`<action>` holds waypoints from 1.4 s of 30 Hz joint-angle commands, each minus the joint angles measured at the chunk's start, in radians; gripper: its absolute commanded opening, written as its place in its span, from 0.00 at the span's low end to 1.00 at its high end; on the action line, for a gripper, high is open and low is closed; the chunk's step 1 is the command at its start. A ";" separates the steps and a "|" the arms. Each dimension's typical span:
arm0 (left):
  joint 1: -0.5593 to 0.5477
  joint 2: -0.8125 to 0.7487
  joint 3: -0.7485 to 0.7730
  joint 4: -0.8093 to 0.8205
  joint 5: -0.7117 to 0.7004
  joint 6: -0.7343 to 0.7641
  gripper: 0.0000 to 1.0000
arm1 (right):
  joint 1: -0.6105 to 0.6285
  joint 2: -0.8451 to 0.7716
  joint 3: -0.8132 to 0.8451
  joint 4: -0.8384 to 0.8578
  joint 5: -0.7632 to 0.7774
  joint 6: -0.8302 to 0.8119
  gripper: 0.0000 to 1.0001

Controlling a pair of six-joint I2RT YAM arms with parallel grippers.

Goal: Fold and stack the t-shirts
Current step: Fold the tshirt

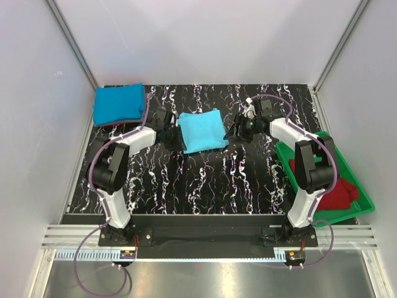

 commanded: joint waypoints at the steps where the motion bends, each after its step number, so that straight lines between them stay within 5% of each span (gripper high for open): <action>1: -0.002 -0.121 -0.027 0.037 -0.104 -0.066 0.34 | 0.008 -0.055 -0.004 0.014 0.030 0.001 0.57; 3: 0.019 -0.138 -0.012 0.032 -0.146 -0.074 0.50 | 0.006 -0.055 -0.004 0.014 0.027 0.007 0.57; 9: 0.072 -0.027 0.102 0.078 -0.089 0.023 0.59 | 0.006 -0.067 -0.010 0.018 0.012 0.022 0.57; 13: 0.084 0.070 0.139 0.172 0.012 0.024 0.59 | 0.008 -0.065 -0.006 0.026 0.001 0.027 0.57; 28: 0.090 0.340 0.358 0.160 -0.072 0.043 0.60 | 0.008 -0.024 0.002 0.066 -0.045 0.030 0.56; 35: 0.092 0.382 0.412 0.146 -0.066 0.026 0.45 | 0.008 -0.004 0.013 0.081 -0.052 0.040 0.56; 40: 0.090 0.402 0.458 0.121 -0.041 -0.018 0.00 | 0.008 -0.002 0.010 0.096 -0.051 0.059 0.56; 42: 0.087 0.365 0.446 0.117 -0.044 -0.038 0.00 | 0.008 -0.010 0.005 0.100 -0.054 0.059 0.56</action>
